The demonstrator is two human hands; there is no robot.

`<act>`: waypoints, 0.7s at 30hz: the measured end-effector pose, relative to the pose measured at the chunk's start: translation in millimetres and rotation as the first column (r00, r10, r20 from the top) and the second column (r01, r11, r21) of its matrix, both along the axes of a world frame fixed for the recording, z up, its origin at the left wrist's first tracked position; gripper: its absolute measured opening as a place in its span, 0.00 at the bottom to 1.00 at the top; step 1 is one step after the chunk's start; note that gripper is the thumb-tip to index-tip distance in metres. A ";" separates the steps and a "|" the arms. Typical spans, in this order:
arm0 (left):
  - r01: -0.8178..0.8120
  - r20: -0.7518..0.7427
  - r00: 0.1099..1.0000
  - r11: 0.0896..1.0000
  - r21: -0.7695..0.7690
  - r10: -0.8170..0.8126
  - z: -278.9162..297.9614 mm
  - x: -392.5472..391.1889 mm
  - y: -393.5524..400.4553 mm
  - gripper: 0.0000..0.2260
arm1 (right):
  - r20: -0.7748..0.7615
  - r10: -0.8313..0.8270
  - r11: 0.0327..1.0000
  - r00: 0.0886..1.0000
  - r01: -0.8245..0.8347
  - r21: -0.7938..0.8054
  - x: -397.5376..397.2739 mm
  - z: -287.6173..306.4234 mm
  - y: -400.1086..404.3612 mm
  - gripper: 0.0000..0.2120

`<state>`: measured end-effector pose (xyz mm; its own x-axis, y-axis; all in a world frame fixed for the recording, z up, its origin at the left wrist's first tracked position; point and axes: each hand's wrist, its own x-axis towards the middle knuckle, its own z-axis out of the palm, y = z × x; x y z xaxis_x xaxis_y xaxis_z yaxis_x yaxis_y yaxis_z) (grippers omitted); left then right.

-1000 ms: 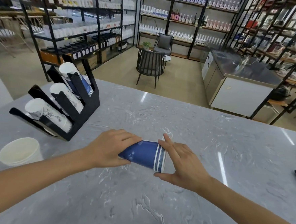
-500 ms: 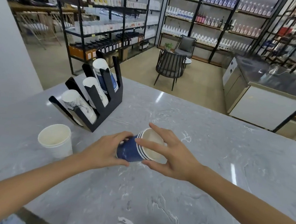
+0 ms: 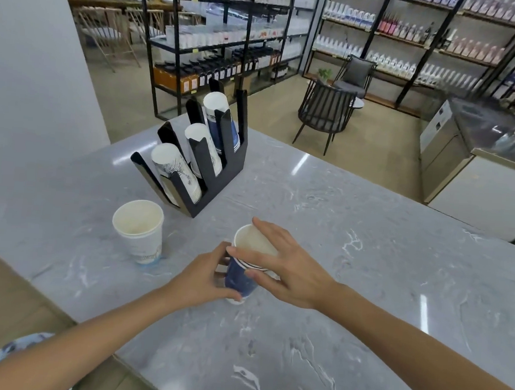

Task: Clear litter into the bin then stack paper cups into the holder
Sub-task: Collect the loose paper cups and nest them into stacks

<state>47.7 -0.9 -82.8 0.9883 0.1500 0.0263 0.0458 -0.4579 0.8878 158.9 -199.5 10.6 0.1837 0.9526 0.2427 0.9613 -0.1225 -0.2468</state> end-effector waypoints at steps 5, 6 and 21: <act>-0.041 -0.018 0.999 0.999 -0.021 0.040 -14.4 -3.1 1.8 0.35 | 0.002 -0.005 1.000 1.000 0.005 -0.017 -5.2 -12.6 4.9 0.21; -0.053 -0.017 0.998 0.998 -0.022 0.053 -16.1 -3.8 2.2 0.35 | 0.011 -0.004 1.000 1.000 0.005 -0.025 -5.7 -13.5 7.1 0.21; 0.095 -0.022 0.995 0.869 0.486 -0.096 18.8 -37.2 25.4 0.33 | -0.035 -0.001 0.999 0.999 -0.001 -0.049 -12.2 -7.1 7.6 0.24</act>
<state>10.5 24.4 -63.9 0.9970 0.0222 0.0740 -0.0224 -0.8336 0.5518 146.7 -191.8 3.5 0.1914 0.9630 0.1895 0.9523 -0.1354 -0.2737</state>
